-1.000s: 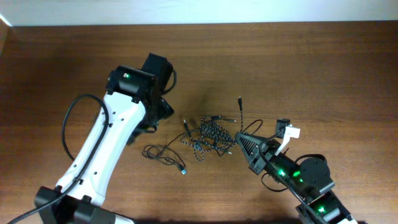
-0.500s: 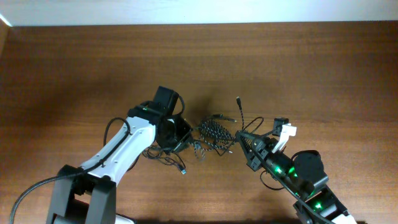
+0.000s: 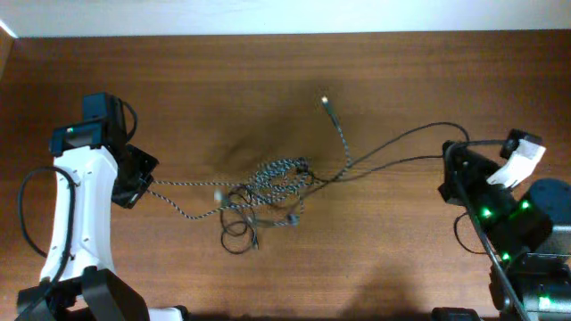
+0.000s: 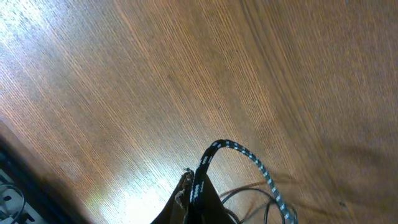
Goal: Untangle cables
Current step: 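Pull the grippers apart, drawing the black cable out to the right, then drag the black cable to the right table edge with the right gripper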
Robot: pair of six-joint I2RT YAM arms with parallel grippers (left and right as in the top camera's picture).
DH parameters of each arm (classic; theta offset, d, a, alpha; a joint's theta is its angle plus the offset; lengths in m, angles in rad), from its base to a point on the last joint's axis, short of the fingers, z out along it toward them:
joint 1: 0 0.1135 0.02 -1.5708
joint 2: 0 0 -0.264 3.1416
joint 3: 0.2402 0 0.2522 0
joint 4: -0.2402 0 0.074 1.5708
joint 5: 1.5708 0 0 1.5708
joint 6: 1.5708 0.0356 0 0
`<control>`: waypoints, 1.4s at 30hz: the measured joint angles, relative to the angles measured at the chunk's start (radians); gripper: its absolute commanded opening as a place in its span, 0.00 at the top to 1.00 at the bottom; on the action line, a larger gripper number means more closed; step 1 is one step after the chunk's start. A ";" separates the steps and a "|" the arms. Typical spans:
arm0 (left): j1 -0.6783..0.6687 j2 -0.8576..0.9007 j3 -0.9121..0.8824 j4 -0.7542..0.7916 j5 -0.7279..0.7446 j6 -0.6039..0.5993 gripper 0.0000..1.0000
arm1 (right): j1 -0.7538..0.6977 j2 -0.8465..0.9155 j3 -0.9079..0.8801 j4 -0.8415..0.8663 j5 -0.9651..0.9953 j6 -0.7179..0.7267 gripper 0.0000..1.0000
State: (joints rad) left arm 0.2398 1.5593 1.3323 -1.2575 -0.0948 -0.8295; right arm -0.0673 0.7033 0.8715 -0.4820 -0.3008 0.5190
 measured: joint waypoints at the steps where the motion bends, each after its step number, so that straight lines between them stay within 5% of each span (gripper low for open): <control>1: 0.002 0.000 0.000 0.000 0.000 0.000 1.00 | -0.016 0.000 0.003 -0.006 0.001 -0.004 0.96; 9: 0.003 0.000 0.000 0.000 -0.021 0.007 0.92 | -0.077 0.000 0.004 -0.030 0.009 -0.028 0.96; 18: 0.241 0.000 0.000 -0.014 -0.082 0.007 0.82 | -0.081 0.001 0.055 -0.065 0.503 -0.059 0.96; 24: 0.256 0.000 0.000 -0.023 0.040 0.007 0.75 | -0.083 0.001 0.056 -0.074 0.389 -0.060 0.96; 29: 0.256 0.000 0.000 -0.027 0.055 0.007 0.52 | -0.083 0.001 0.056 -0.090 0.346 -0.060 0.96; 30: 0.256 0.000 0.000 -0.029 0.055 0.007 0.35 | -0.083 0.001 0.056 -0.091 0.337 -0.059 0.96; 31: 0.256 0.000 0.000 -0.029 0.055 0.003 0.01 | -0.083 0.001 0.056 -0.091 0.332 -0.060 0.96; 42: 0.256 0.000 0.000 -0.036 0.056 0.007 0.01 | -0.083 0.001 0.056 -0.111 0.317 -0.059 0.96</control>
State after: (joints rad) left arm 0.4961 1.5593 1.3323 -1.2934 -0.0391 -0.8227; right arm -0.1501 0.7040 0.9279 -0.5934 0.0166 0.4599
